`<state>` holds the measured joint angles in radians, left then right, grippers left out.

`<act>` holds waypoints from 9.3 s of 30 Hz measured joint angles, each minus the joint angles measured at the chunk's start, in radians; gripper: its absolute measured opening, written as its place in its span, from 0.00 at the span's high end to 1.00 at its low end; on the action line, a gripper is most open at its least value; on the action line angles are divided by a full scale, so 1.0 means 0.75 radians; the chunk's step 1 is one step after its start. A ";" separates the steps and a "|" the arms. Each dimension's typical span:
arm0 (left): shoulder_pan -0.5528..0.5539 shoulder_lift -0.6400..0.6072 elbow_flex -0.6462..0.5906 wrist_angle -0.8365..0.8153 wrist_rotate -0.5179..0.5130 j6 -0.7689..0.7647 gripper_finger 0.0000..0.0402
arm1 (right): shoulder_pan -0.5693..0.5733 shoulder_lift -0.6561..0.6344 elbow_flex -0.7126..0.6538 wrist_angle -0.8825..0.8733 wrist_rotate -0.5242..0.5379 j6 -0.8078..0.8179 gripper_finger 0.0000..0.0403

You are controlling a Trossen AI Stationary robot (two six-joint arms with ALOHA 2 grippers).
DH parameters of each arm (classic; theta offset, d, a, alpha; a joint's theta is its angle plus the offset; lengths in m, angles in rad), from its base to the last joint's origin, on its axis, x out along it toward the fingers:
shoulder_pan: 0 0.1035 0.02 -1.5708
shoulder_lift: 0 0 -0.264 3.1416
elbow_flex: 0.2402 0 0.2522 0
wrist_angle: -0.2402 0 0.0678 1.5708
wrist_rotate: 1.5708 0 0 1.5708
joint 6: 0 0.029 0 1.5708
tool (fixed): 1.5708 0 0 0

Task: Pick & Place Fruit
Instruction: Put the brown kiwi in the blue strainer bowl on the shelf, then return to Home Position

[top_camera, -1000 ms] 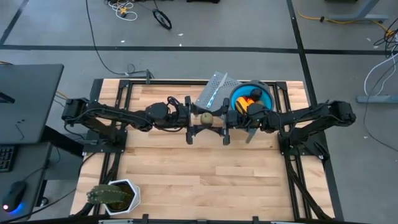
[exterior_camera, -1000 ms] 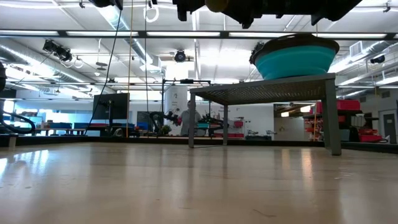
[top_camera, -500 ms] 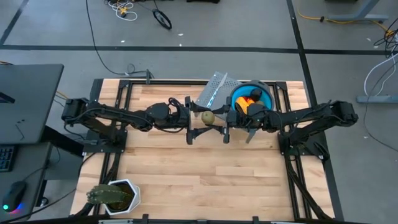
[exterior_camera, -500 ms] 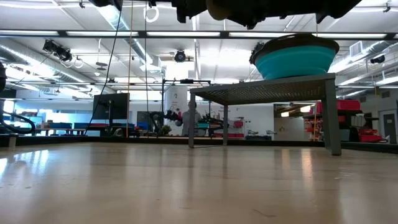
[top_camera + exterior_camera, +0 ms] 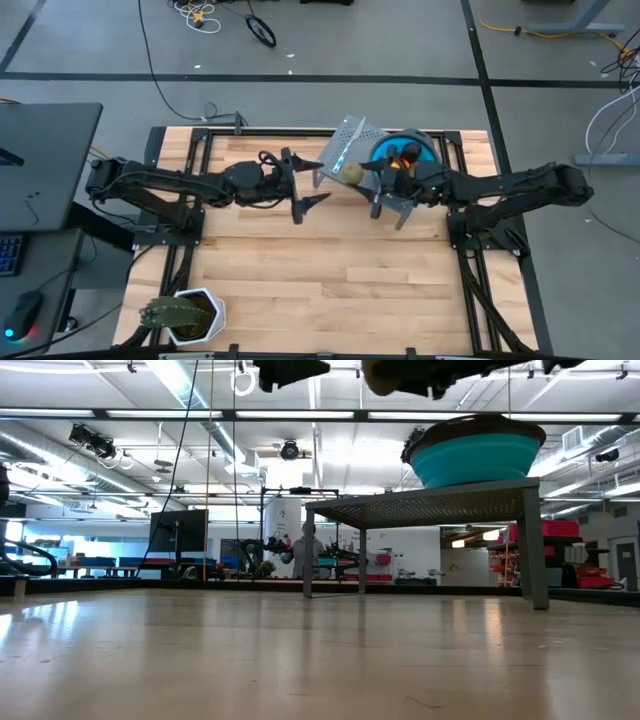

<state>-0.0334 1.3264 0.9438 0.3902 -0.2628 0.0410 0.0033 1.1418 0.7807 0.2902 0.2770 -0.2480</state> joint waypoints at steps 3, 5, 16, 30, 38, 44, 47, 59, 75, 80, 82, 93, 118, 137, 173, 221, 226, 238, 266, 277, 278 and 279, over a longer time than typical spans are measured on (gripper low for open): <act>0.001 0.000 0.001 -0.031 -0.065 -0.003 0.08 | 0.002 -0.074 0.000 -0.118 0.111 0.039 0.44; 0.000 0.001 0.001 -0.049 -0.093 -0.005 0.08 | 0.003 -0.120 0.000 -0.199 0.213 0.073 0.44; 0.000 0.001 0.001 -0.045 -0.118 -0.005 0.08 | 0.005 -0.282 0.001 -0.603 0.586 0.252 0.44; 0.000 0.002 0.001 -0.047 -0.118 -0.005 0.08 | -0.011 -0.287 0.001 -0.695 0.619 0.258 0.44; 0.000 0.002 0.001 -0.051 -0.118 -0.005 0.08 | -0.045 -0.287 0.001 -0.779 0.703 0.327 0.35; 0.000 0.002 0.001 -0.052 -0.118 -0.005 0.08 | -0.050 -0.287 0.001 -0.770 0.702 0.333 0.28; 0.000 0.002 0.001 -0.055 -0.118 -0.005 0.08 | -0.050 -0.287 0.001 -0.770 0.702 0.332 0.27; 0.000 0.002 0.001 -0.056 -0.118 -0.005 0.08 | -0.045 -0.287 0.000 -0.617 0.624 0.292 0.27; 0.001 0.002 0.001 -0.077 -0.118 -0.005 0.08 | -0.046 -0.168 -0.057 -0.156 -0.156 0.097 0.27; 0.001 0.003 0.001 -0.125 -0.109 -0.010 0.08 | -0.045 -0.169 -0.057 -0.108 -0.241 0.112 0.27; 0.001 0.003 0.001 -0.121 -0.109 -0.016 0.08 | -0.045 -0.164 -0.057 -0.078 -0.244 0.147 0.27; 0.000 0.003 0.001 -0.146 -0.075 -0.030 0.08 | -0.045 -0.071 -0.058 0.036 -0.306 0.218 0.41; 0.000 0.104 0.003 0.005 -0.088 0.028 0.40 | -0.046 -0.072 -0.058 0.031 -0.140 0.218 0.51; -0.003 0.105 0.001 -0.003 -0.074 0.061 0.98 | -0.045 -0.071 -0.058 -0.026 -0.455 0.214 0.85; -0.017 0.071 0.001 -0.021 0.021 0.065 0.98 | -0.047 -0.161 -0.058 -0.096 -0.406 0.172 1.00; -0.147 -1.085 -0.963 0.128 -0.161 0.015 0.98 | 0.052 -1.152 -0.343 -0.743 -0.233 0.459 1.00; -0.145 -1.215 -1.045 0.121 -0.184 0.030 0.99 | 0.052 -1.229 -0.425 -0.751 -0.233 0.428 1.00; -0.145 -1.506 -1.068 -0.138 -0.157 -0.012 0.99 | 0.052 -1.426 -0.613 -0.690 -0.500 0.458 1.00; -0.145 -1.546 -1.068 -0.271 -0.196 -0.050 0.99 | 0.052 -1.522 -0.606 -0.873 -0.544 0.456 1.00; -0.145 -1.546 -1.068 -0.279 -0.188 -0.077 0.99 | 0.051 -1.523 -0.782 -0.719 -0.409 0.477 1.00; -0.145 -1.546 -1.068 -0.281 -0.187 -0.081 0.99 | 0.051 -1.523 -0.787 -0.710 -0.409 0.474 1.00; -0.145 -1.546 -1.068 -0.281 -0.187 -0.083 0.98 | 0.051 -1.523 -0.789 -0.710 -0.409 0.473 1.00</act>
<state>-0.1425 0.1673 0.1429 0.1791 -0.4030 -0.0211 0.0418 -0.0002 0.1888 -0.2420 -0.0297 0.1066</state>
